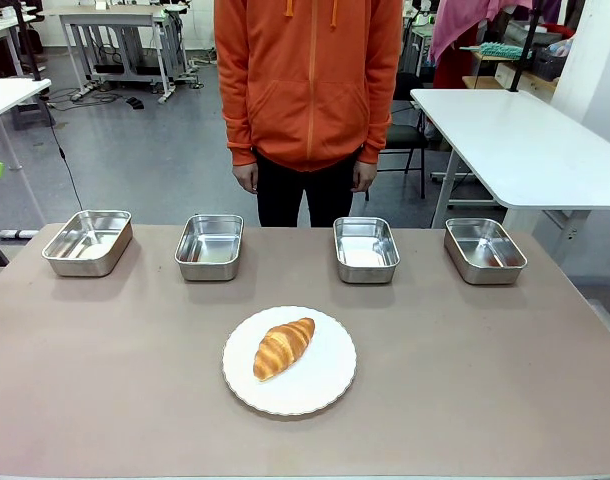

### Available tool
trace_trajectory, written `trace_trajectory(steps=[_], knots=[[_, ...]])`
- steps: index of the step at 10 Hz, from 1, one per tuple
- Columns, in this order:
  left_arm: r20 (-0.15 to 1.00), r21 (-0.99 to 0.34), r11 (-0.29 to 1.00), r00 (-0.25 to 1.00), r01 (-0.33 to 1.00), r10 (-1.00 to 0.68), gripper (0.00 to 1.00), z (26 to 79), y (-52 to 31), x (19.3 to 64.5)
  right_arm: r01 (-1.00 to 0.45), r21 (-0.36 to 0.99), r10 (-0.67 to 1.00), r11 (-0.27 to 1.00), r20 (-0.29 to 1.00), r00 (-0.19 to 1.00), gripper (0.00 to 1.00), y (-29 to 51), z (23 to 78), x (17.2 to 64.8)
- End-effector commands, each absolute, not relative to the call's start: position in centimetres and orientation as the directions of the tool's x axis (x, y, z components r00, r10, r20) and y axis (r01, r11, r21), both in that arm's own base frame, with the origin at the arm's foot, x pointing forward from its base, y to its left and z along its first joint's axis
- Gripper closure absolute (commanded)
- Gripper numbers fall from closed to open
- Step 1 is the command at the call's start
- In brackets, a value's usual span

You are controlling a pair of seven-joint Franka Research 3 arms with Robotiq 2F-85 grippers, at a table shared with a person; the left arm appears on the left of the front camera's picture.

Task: Place the bread in the container.
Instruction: Place the Butter Roll into the Airtight Container indicated by the human.

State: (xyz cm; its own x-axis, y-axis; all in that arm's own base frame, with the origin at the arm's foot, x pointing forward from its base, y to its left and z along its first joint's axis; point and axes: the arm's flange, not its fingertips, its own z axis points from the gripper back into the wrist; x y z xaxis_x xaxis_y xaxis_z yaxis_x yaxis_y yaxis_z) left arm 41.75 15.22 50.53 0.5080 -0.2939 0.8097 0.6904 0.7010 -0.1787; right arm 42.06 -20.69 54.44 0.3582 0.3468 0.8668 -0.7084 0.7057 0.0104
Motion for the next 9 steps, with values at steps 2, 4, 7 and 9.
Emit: trace_trajectory(steps=[2, 4, 7, 9], knots=[[0.818, -0.181, 0.700, 0.501, 0.690, -0.283, 0.00, 50.60, 15.42, 41.77, -0.711, 0.010, 0.346, 0.704, 0.869, 0.354, 0.00, -20.62, 54.46, 42.12], [0.818, -0.181, 0.700, 0.501, 0.690, -0.283, 0.00, 50.60, 15.42, 41.77, -0.711, 0.010, 0.346, 0.704, 0.869, 0.354, 0.00, -20.62, 54.46, 42.12], [0.818, -0.181, 0.700, 0.501, 0.690, -0.283, 0.00, 50.60, 15.42, 41.77, -0.711, 0.010, 0.346, 0.704, 0.869, 0.354, 0.00, -20.62, 54.46, 42.12], [0.818, -0.181, 0.700, 0.501, 0.690, -0.283, 0.00, 50.60, 15.42, 41.77, -0.711, 0.010, 0.346, 0.704, 0.869, 0.354, 0.00, -20.62, 54.46, 42.12]])
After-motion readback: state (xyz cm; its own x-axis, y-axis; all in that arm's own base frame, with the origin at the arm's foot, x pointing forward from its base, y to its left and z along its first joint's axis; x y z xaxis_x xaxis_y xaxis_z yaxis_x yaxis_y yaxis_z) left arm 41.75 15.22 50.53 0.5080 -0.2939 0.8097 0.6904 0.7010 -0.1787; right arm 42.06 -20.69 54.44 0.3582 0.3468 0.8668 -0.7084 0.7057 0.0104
